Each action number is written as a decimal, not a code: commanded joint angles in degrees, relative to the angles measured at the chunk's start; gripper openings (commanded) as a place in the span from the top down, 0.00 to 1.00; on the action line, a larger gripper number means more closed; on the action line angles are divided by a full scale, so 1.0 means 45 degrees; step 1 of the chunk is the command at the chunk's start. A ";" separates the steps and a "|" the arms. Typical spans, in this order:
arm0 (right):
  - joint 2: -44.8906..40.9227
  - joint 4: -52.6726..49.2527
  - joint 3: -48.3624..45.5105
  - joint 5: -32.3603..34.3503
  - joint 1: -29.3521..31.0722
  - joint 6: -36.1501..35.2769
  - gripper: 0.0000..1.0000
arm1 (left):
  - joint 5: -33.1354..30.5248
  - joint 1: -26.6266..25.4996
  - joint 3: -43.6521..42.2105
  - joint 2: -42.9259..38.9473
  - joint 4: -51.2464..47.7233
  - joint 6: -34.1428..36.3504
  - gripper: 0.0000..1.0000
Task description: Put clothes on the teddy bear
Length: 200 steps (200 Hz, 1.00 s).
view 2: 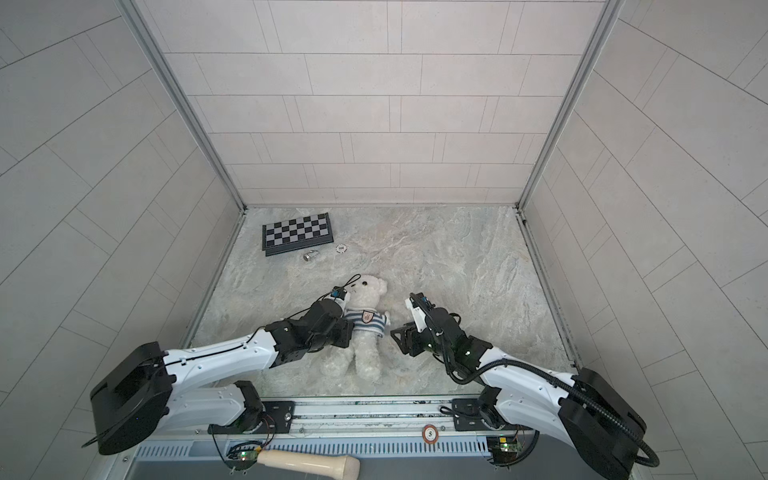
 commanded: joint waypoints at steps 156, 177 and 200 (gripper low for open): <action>0.3220 0.0296 0.3455 0.0438 0.2378 -0.2798 0.96 | 0.2049 0.1389 -0.0445 0.0369 0.0273 0.1714 1.00; 0.3235 0.0097 0.3682 0.0453 0.3259 -0.2619 0.98 | 0.2459 0.2113 -0.0647 0.0080 0.0620 0.1751 0.96; 0.3470 0.0850 0.3504 0.0374 0.3729 -0.1762 0.97 | 0.2573 0.2593 -0.0518 -0.0525 0.0103 0.2035 0.79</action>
